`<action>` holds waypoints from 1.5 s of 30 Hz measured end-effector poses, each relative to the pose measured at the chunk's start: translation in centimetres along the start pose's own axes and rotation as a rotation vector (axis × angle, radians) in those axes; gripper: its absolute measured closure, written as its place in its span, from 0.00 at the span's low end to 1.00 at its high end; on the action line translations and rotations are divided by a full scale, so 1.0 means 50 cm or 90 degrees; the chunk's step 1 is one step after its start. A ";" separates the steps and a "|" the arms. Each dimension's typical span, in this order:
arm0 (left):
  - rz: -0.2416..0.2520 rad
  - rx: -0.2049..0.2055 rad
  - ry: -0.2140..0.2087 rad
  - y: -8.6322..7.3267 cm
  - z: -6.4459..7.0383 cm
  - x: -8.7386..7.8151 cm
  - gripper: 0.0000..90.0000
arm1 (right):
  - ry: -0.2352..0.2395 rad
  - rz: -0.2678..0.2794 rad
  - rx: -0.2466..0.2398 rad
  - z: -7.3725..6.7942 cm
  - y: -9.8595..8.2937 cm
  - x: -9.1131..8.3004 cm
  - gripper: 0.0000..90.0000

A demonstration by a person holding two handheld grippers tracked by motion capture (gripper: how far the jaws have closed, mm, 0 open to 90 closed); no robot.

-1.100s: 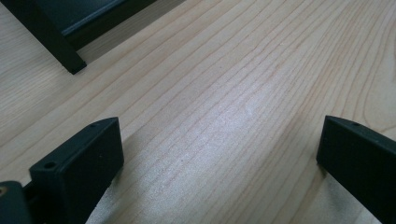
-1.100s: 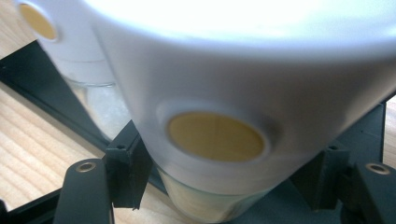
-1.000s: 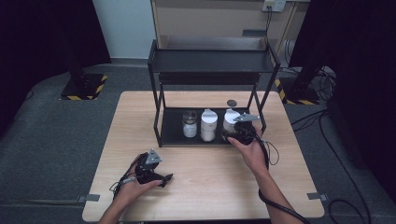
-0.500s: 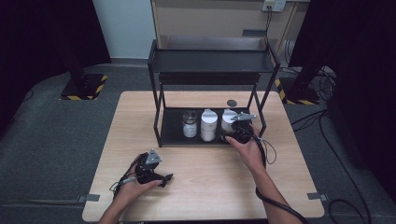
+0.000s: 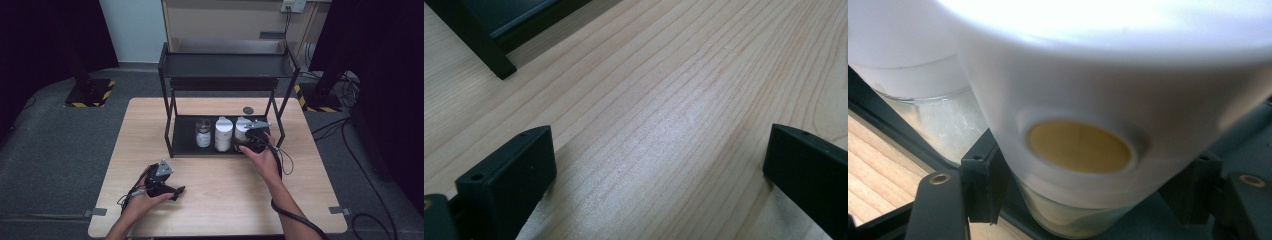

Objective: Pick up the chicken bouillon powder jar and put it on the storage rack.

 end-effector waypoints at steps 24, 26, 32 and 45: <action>0.000 0.000 0.000 0.000 0.000 0.000 0.00 | 0.011 -0.003 0.004 0.010 0.000 0.005 0.35; 0.000 0.000 0.000 0.000 0.000 0.000 0.00 | 0.013 -0.004 0.003 0.011 0.000 0.005 0.35; 0.000 0.000 0.000 0.000 0.000 0.000 0.00 | 0.014 -0.007 -0.003 0.012 0.004 0.006 0.35; 0.000 0.000 0.000 0.000 0.000 0.000 0.00 | 0.016 -0.012 -0.002 0.013 0.008 0.007 0.35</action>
Point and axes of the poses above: each handheld gripper's, and its own axes: x roughly forward along the jaws, y roughly out of its top, z roughly to its right, the point moved 5 cm from there along x, roughly forward along the jaws, and after that the axes turned 9 degrees about -y, right-handed, at the moved point
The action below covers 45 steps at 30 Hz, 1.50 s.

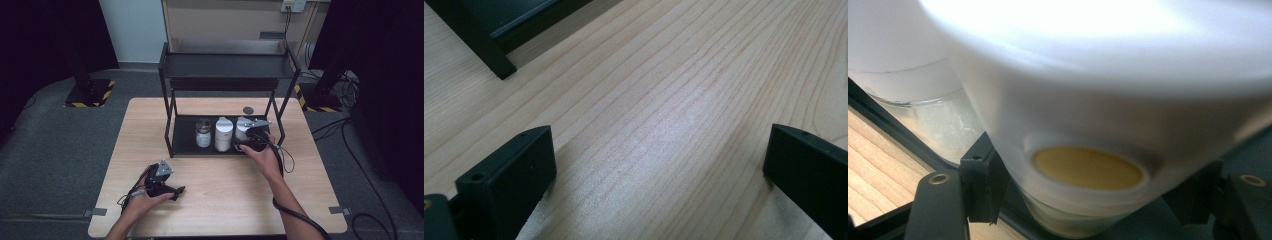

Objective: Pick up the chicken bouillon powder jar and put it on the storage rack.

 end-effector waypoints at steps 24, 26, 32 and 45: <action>0.000 0.000 0.000 0.000 0.000 0.000 0.00 | 0.006 0.004 0.010 0.002 0.001 0.001 0.18; 0.000 0.000 0.000 0.000 0.000 0.000 0.00 | 0.001 0.006 0.008 0.002 0.000 -0.001 0.17; 0.000 0.000 0.000 0.000 0.000 0.000 0.00 | -0.007 -0.001 -0.006 0.002 -0.001 -0.007 0.12; 0.000 0.000 0.000 0.000 0.000 0.000 0.00 | -0.028 -0.006 -0.041 -0.007 -0.004 -0.028 0.11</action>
Point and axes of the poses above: each handheld gripper's, and its own axes: x roughly forward along the jaws, y roughly out of its top, z roughly to its right, the point moved 5 cm from there along x, roughly forward along the jaws, and after that the axes turned 9 degrees about -y, right-handed, at the moved point
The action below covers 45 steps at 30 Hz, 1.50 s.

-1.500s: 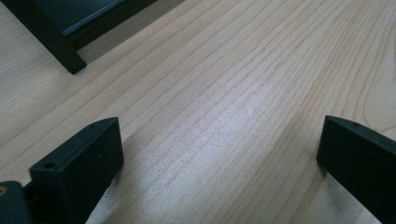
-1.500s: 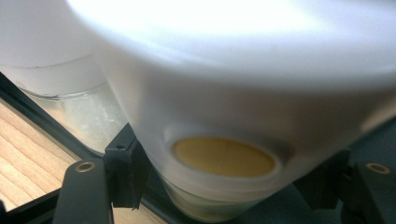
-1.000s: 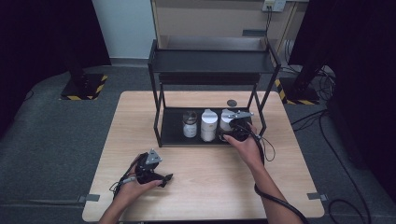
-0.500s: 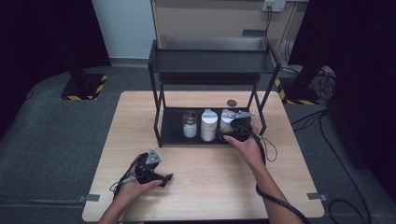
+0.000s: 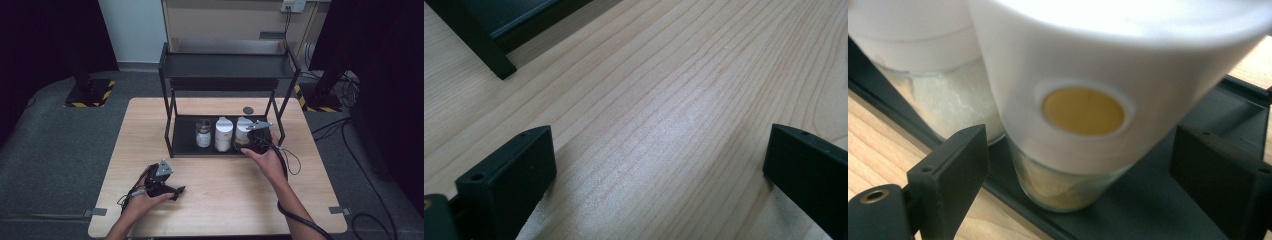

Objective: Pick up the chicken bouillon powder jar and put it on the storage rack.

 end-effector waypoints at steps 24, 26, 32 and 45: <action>0.000 0.000 0.000 0.000 0.000 0.000 0.00 | 0.004 -0.008 -0.018 0.000 -0.026 -0.025 0.10; 0.000 0.000 0.000 0.000 0.000 0.000 0.00 | 0.005 -0.007 -0.022 -0.001 -0.028 -0.028 0.10; 0.000 0.000 0.000 0.000 0.000 0.000 0.00 | 0.014 -0.005 -0.021 0.000 -0.032 -0.040 0.09; 0.000 0.000 0.000 0.000 0.000 0.000 0.00 | 0.033 -0.002 -0.037 -0.012 -0.059 -0.079 0.09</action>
Point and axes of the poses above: each handheld gripper's, and its own axes: x roughly forward along the jaws, y roughly out of its top, z roughly to its right, the point moved 5 cm from there along x, roughly forward along the jaws, and after that the axes turned 9 degrees about -y, right-handed, at the moved point
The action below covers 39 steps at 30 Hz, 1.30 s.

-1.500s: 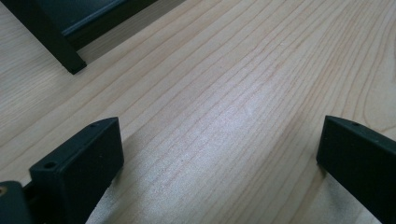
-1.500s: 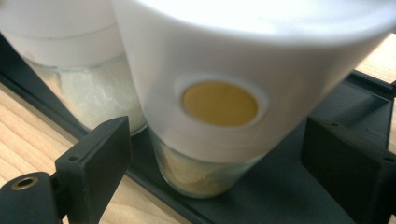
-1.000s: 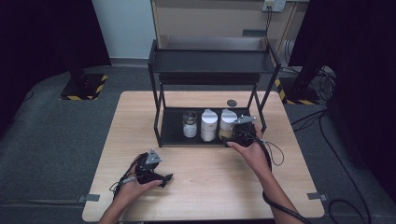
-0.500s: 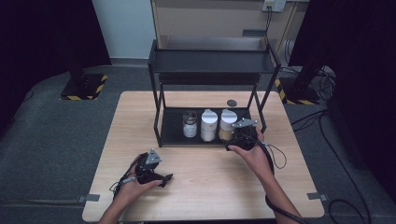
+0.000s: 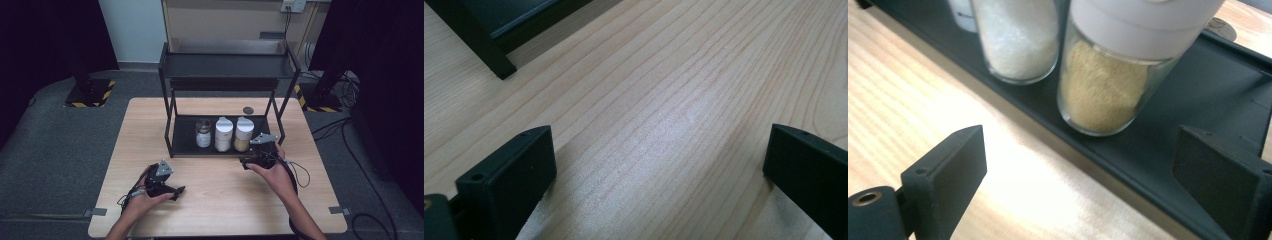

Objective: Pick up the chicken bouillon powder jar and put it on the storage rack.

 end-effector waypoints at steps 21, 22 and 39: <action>0.000 0.000 0.000 0.000 0.000 0.000 0.00 | 0.022 0.003 -0.032 -0.009 -0.022 -0.032 0.09; 0.000 0.000 0.000 0.000 0.000 0.000 0.00 | 0.022 0.003 -0.033 -0.009 -0.022 -0.032 0.09; 0.000 0.000 0.000 0.000 0.000 0.000 0.00 | 0.029 0.014 -0.037 -0.003 -0.033 -0.046 0.09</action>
Point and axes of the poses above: each handheld gripper's, and its own axes: x roughly forward along the jaws, y roughly out of its top, z roughly to its right, the point moved 5 cm from there along x, roughly forward along the jaws, and after that the axes turned 9 degrees about -y, right-handed, at the moved point
